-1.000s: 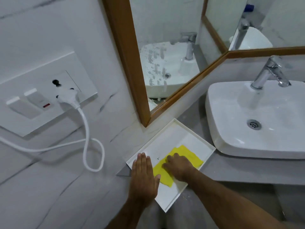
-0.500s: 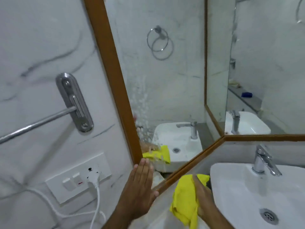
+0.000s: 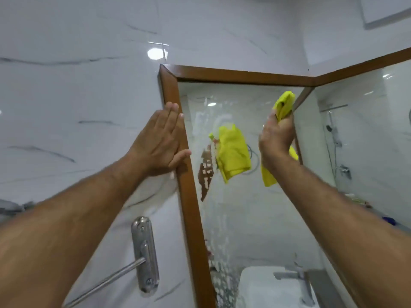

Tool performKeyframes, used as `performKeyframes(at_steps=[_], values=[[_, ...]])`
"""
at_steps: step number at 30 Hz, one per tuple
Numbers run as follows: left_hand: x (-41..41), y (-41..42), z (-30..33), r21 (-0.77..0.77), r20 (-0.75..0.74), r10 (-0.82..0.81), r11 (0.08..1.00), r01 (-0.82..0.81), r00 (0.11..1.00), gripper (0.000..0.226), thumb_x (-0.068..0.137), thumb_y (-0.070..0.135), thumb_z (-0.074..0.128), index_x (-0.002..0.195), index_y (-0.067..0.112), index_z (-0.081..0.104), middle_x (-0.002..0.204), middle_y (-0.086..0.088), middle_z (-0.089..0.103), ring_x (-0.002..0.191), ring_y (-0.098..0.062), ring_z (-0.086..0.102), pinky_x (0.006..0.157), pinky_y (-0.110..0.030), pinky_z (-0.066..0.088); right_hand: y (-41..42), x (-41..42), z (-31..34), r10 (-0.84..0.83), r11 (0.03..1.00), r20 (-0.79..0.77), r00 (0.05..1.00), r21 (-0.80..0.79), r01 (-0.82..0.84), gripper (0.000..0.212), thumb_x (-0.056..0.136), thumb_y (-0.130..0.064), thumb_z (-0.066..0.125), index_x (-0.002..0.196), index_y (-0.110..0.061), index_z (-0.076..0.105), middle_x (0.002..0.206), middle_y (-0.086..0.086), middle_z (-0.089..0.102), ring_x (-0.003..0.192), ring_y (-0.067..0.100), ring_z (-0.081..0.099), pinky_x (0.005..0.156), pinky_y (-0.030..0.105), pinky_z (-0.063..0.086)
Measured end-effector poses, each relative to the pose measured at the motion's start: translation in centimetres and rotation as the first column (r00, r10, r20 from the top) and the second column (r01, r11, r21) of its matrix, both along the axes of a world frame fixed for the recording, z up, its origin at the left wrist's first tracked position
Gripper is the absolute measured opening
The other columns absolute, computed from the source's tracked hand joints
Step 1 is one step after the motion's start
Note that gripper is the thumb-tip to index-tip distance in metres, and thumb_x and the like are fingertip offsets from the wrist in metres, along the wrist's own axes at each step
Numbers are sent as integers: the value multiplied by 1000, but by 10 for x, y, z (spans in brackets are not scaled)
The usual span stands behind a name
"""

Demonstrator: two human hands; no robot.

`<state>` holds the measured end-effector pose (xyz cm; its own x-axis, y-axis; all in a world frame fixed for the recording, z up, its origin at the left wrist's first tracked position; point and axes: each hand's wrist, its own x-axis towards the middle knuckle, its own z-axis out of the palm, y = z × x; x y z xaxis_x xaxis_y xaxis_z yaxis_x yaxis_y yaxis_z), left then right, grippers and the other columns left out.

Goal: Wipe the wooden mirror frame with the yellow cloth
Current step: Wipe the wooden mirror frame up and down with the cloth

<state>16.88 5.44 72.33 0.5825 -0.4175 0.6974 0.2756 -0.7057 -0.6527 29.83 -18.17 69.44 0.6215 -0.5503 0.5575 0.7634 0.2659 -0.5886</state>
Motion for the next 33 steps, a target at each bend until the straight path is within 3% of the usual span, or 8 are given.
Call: performKeyframes(at_steps=[2, 3, 5, 7, 15, 23, 27, 33], values=[[5, 10, 11, 4, 5, 10, 1000, -10, 1000, 98, 90, 74, 9, 153, -1, -1, 161, -25, -10, 150, -36, -13, 123, -49, 2, 14, 12, 33, 27, 995, 18, 999, -95, -25, 37, 100, -30, 46, 134, -17, 49, 94, 10, 64, 89, 29, 62, 89, 38, 48], [8, 14, 12, -4, 10, -7, 1000, 7, 1000, 98, 90, 74, 10, 153, 0, -3, 161, -24, -13, 149, -34, -16, 123, -47, 1, 24, 20, 43, 16, 981, -23, 1000, -195, -20, 39, 101, -36, 44, 137, -22, 47, 109, 13, 66, 107, 32, 61, 105, 46, 40], [15, 21, 13, -3, 23, -60, 998, 60, 998, 97, 91, 73, 12, 153, -1, -2, 161, -24, -13, 149, -33, -16, 123, -47, 3, 50, 35, 55, -45, 911, -88, 995, -412, 5, 45, 102, -40, 39, 145, -28, 38, 147, 9, 48, 143, 27, 34, 120, 52, 13], [17, 25, 15, 16, 14, -106, 994, 106, 994, 99, 91, 73, 14, 152, -2, -3, 161, -25, -14, 150, -34, -15, 123, -50, 7, 78, 40, 58, -148, 824, -28, 989, -557, 108, 52, 101, -37, 40, 151, -33, 26, 164, -1, 19, 152, 21, 8, 121, 53, 0], [10, 24, 13, 86, -13, -133, 987, 134, 991, 137, 69, 96, 23, 149, -12, -1, 157, -36, -8, 148, -44, -10, 121, -59, 10, 109, 21, 30, 8, 661, 550, 835, -629, 409, 70, 80, -32, 33, 149, -34, 30, 164, -3, 21, 152, 21, 7, 121, 56, -5], [3, 19, -10, 12, -89, -157, 987, 159, 984, 155, 52, 104, 37, 148, -13, 8, 155, -42, -1, 146, -51, -5, 118, -64, 13, 97, 9, -108, 119, 472, 594, 796, -739, 481, 69, 86, -31, 43, 152, -32, 24, 165, -6, 14, 153, 18, 0, 121, 58, 1], [2, 19, -30, -39, -134, -170, 985, 166, 976, 159, 46, 105, 41, 148, -13, 10, 155, -42, 0, 146, -52, -5, 118, -66, 12, 85, 11, -105, 151, 400, 601, 785, -763, 508, 67, 86, -38, 38, 152, -28, 29, 164, -3, 17, 153, 19, 3, 122, 57, 3], [8, 21, -40, -70, -123, -185, 982, 177, 975, 164, 42, 107, 39, 148, -14, 7, 155, -42, 0, 146, -51, -6, 120, -62, 7, 97, 11, -59, 77, 512, 636, 767, -686, 517, 69, 84, -22, 54, 150, -22, 35, 161, 3, 27, 152, 24, 13, 122, 56, 5]])
